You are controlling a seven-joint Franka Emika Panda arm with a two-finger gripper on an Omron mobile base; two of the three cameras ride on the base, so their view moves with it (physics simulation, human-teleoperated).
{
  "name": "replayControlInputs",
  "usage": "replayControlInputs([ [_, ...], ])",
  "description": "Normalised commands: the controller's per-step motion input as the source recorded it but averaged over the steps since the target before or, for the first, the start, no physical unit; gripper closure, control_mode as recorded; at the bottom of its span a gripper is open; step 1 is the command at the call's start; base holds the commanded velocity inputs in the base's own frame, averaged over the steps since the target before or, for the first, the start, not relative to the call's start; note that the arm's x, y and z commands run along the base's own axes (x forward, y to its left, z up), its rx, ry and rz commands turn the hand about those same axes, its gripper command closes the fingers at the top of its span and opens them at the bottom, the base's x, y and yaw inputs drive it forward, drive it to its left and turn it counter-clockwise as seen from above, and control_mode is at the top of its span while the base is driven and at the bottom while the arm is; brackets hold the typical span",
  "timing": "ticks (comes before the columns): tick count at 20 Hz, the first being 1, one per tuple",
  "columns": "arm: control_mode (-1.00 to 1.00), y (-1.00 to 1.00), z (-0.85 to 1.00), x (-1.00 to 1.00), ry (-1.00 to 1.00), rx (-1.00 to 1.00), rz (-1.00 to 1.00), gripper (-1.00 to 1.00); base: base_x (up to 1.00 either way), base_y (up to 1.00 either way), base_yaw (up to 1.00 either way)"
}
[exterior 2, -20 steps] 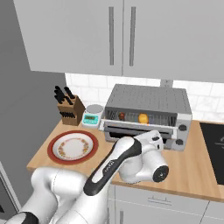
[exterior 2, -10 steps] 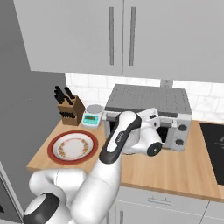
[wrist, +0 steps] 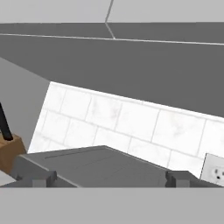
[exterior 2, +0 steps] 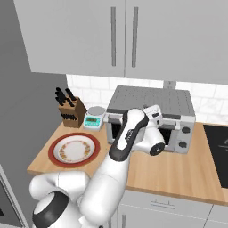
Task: Pick up the kebab skewer and baguette bread, and place them inside the toaster oven. Close the toaster oven door and start by setting the timer.
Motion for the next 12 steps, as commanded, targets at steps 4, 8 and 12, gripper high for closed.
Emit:
replayControlInputs([
  [4,-1.00,0.00,0.63,-0.01,-0.11,-0.05,0.00,-1.00,0.00,0.00,0.00],
  [8,-1.00,0.00,0.71,-0.39,-0.02,-0.03,0.00,-1.00,0.00,0.00,0.00],
  [12,-1.00,0.00,0.17,-0.91,0.00,-0.04,0.00,-1.00,0.00,0.00,0.00],
])
